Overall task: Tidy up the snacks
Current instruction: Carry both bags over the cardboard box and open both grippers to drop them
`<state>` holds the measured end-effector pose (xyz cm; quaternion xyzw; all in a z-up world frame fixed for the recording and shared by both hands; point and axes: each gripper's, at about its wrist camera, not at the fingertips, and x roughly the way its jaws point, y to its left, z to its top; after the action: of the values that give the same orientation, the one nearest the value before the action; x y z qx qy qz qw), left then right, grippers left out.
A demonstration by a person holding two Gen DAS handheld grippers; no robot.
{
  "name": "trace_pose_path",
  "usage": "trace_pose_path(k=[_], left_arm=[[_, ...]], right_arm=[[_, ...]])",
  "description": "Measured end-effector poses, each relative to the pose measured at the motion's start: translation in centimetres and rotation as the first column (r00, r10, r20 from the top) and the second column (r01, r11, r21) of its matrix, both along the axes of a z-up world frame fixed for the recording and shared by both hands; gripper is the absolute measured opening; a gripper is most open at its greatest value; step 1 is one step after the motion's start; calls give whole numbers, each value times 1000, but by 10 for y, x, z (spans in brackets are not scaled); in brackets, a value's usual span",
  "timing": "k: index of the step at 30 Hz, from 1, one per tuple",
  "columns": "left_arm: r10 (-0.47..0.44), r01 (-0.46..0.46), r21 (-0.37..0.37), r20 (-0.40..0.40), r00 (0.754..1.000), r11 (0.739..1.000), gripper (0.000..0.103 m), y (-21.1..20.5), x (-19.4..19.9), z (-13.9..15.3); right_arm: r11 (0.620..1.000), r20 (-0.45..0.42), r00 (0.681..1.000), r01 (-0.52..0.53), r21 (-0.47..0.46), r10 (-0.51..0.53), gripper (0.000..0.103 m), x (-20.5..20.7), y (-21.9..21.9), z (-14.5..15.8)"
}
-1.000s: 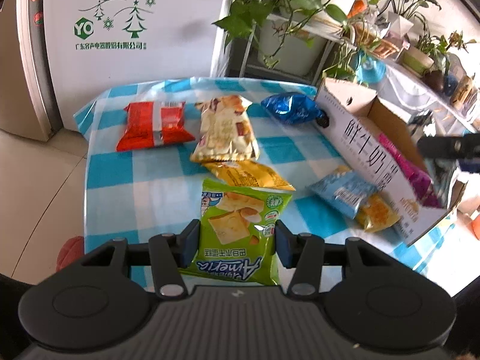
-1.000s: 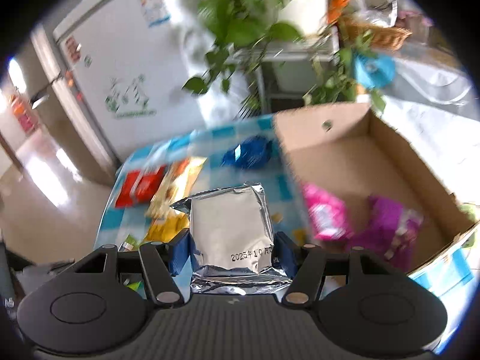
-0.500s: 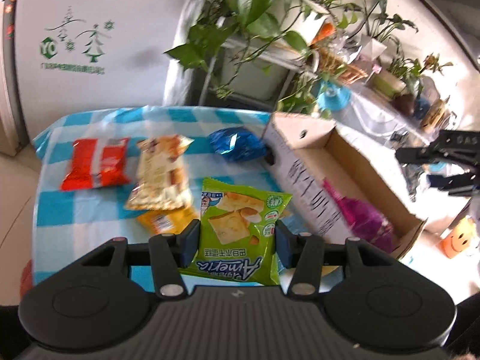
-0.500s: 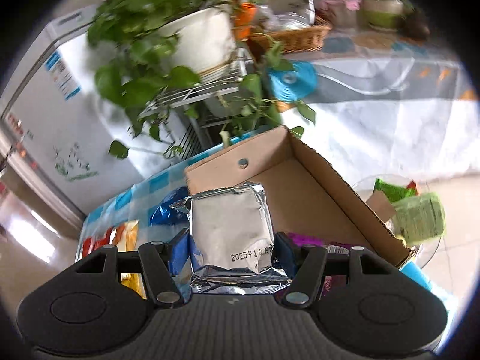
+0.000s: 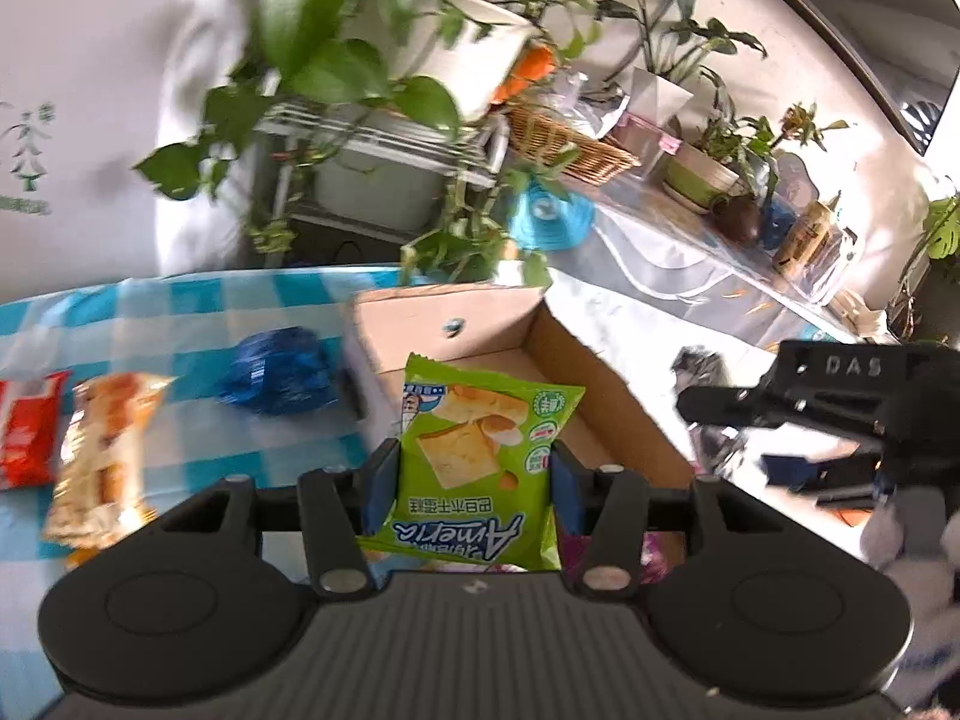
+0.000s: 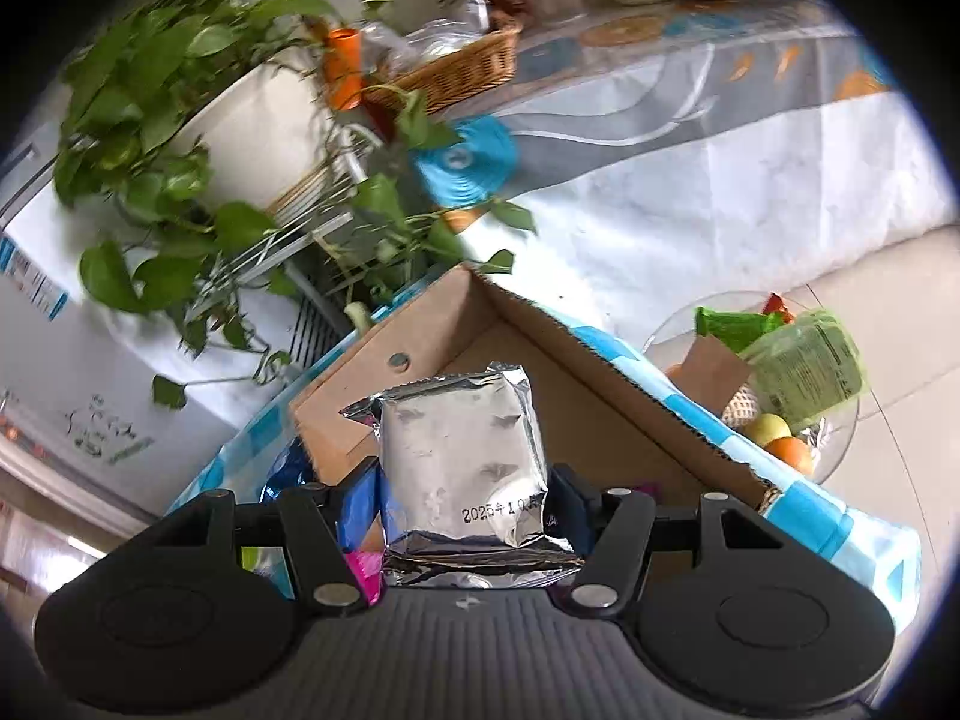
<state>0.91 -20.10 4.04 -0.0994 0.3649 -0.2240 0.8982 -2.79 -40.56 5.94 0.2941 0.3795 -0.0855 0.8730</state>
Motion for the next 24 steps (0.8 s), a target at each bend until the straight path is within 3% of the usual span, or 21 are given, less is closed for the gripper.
trace_pose_path(k=[6, 8, 10, 13, 24], left_arm=[[-20, 20, -2, -6, 1000, 1000, 51, -34, 13, 2], [-20, 20, 6, -3, 1000, 1000, 66, -40, 14, 4], [-15, 15, 19, 18, 1000, 1000, 74, -43, 12, 8], [-19, 19, 27, 31, 999, 999, 75, -41, 12, 14], [14, -17, 52, 52, 999, 998, 79, -6, 16, 27]], right_arm=[[999, -8, 999, 38, 11, -38, 67, 0, -4, -2], [999, -10, 999, 38, 12, -38, 68, 2, -3, -2], [999, -3, 999, 34, 0, -34, 69, 3, -2, -1], [999, 19, 999, 29, -35, -29, 76, 1, 1, 4], [999, 43, 999, -19, -49, 21, 76, 5, 8, 7]])
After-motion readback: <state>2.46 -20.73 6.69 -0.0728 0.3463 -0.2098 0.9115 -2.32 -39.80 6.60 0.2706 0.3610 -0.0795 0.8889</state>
